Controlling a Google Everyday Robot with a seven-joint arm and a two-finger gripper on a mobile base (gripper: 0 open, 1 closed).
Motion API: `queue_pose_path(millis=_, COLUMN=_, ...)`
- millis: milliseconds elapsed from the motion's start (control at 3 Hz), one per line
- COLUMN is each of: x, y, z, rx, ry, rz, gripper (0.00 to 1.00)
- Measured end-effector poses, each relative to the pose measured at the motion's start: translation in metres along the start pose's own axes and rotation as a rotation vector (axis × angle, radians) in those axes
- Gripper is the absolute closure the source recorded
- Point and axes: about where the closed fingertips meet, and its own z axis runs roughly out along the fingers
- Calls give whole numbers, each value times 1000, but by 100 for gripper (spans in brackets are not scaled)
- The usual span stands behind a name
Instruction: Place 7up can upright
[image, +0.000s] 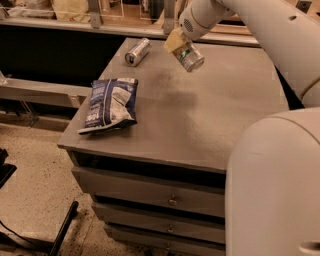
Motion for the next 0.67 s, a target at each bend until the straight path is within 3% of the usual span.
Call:
queue_pose_path(millis=333, x=-2, y=2, z=4, rx=-20, ry=-11, rz=-5, gripper=100)
queue_pose_path(millis=667, x=-13, y=1, z=0, rx=-95, ry=-137, rz=-17, gripper=100)
